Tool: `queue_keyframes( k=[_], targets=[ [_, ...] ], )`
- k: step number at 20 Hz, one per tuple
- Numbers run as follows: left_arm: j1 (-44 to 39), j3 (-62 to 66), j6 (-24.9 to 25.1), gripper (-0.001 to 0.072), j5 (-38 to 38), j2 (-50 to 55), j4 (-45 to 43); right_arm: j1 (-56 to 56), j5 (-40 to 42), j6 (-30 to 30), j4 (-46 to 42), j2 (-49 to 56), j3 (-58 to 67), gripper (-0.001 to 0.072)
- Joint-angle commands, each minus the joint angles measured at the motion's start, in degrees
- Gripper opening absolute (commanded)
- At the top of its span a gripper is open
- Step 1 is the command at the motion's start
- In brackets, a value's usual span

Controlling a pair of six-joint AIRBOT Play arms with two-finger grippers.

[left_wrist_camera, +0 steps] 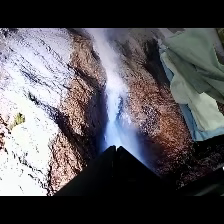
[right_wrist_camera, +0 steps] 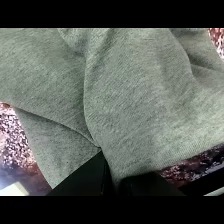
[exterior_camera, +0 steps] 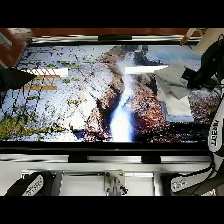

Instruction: Fold the shirts.

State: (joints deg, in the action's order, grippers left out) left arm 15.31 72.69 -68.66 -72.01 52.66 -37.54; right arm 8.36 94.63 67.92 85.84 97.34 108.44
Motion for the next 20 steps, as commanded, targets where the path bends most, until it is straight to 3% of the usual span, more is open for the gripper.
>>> queue_keyframes(
  k=[1,6,7,9,11,13,15,16,17,20],
  targets=[
    [0.0,0.0,0.0,0.0032,0.0,0.0,0.0,0.0,3.3,-4.3,0.2,0.0,-6.0,0.0068],
    [0.0,0.0,0.0,0.0032,0.0,0.0,0.0,0.0,3.2,-8.1,0.6,0.0,-15.7,0.0070],
    [0.0,0.0,0.0,0.0032,0.0,0.0,0.0,0.0,3.1,-9.0,-0.8,0.0,-16.2,0.0142],
    [0.0,0.0,0.0,0.0032,0.2,0.1,0.0,0.2,3.7,-6.5,-4.0,-0.5,-15.9,0.0560],
    [0.0,0.0,0.0,0.0032,0.6,0.1,0.0,0.2,8.8,0.5,-9.9,-1.6,-13.4,0.0560],
    [-0.2,0.1,0.0,0.0031,0.6,0.1,-0.3,0.0,10.5,12.9,-17.8,-4.2,-7.5,0.0560],
    [-1.1,0.2,0.0,0.0029,1.2,0.9,-1.0,-0.4,5.8,17.5,-26.9,-7.5,0.4,0.0558],
    [-2.4,0.7,0.0,0.0029,1.2,1.9,-4.8,-0.4,1.2,17.2,-27.3,-9.2,4.8,0.0558],
    [-4.5,2.0,-0.7,0.0028,1.0,3.3,-11.3,-0.5,-4.1,16.0,-23.8,-11.0,8.2,0.0558],
    [-15.1,7.7,-11.7,0.0028,-0.3,9.7,-38.5,-4.2,-21.9,12.6,-3.0,-16.9,8.7,0.0558]
  ],
)
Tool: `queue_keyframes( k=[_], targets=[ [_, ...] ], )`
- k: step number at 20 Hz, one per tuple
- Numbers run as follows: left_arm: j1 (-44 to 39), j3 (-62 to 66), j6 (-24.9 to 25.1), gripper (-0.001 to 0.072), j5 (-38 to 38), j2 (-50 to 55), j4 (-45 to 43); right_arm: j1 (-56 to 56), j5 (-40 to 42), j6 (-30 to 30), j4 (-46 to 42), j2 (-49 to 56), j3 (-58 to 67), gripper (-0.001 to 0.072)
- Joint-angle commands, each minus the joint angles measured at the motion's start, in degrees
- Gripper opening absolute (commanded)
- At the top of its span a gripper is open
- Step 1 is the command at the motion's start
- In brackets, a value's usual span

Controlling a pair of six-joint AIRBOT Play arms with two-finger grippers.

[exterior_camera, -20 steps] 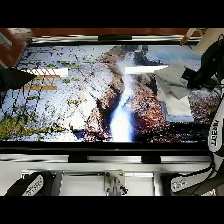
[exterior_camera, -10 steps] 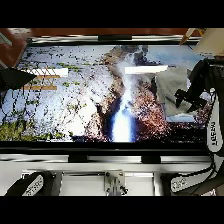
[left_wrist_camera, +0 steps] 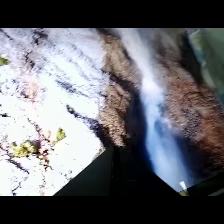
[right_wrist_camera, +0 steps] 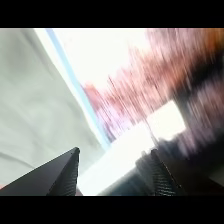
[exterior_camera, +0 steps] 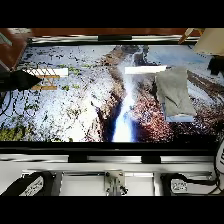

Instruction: Fold the shirts.

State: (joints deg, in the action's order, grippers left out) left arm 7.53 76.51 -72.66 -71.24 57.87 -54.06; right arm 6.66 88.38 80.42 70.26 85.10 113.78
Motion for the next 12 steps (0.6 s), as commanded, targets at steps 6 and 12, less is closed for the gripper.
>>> queue_keyframes(
  k=[6,12],
  targets=[
    [-21.6,8.5,-22.2,0.0720,-14.0,18.0,-37.7,-18.5,-2.8,0.1,29.5,2.9,-8.1,0.0665],
    [-24.4,7.3,-22.2,0.0720,-15.7,21.9,-37.7,-22.9,0.9,0.4,31.9,8.5,-12.9,0.0665]
  ],
)
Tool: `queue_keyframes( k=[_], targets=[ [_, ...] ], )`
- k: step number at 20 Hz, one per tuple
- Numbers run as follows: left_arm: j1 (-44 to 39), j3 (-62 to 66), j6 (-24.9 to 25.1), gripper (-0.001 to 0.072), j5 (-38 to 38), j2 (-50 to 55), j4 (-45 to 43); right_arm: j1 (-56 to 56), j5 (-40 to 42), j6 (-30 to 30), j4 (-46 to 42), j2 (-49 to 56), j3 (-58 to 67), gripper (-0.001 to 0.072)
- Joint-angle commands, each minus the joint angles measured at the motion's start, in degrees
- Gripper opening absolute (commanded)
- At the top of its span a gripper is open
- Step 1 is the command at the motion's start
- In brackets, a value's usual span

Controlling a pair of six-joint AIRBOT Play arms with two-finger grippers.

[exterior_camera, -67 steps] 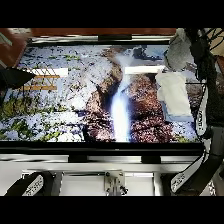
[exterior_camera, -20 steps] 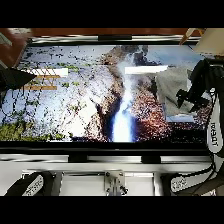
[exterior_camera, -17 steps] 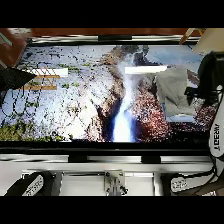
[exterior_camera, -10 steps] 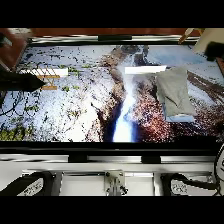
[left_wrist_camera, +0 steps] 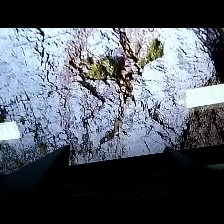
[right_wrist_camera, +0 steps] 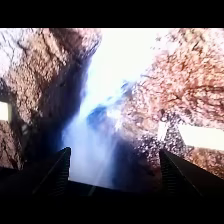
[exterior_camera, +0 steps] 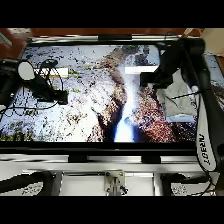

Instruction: Fold the shirts.

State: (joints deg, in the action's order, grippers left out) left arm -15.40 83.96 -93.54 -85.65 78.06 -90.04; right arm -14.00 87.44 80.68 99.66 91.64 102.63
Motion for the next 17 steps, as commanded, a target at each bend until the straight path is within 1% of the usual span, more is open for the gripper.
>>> queue_keyframes(
  k=[1,8,10,17],
  targets=[
    [-1.4,-0.2,-1.3,0.0720,-1.3,1.7,-1.7,-2.4,1.6,0.2,3.1,2.0,-1.7,0.0665],
    [-1.3,-0.2,-1.2,0.0720,-1.2,1.8,-1.7,-2.4,1.6,0.2,3.4,1.9,-1.7,0.0664],
    [-1.3,-0.2,0.8,0.0720,-0.8,1.8,-1.7,-2.4,1.6,0.2,3.4,1.9,-1.7,0.0664],
    [-1.3,-0.2,0.9,0.0720,-0.8,1.8,-1.7,-2.4,1.6,0.2,3.4,1.9,-1.7,0.0664]
  ],
)
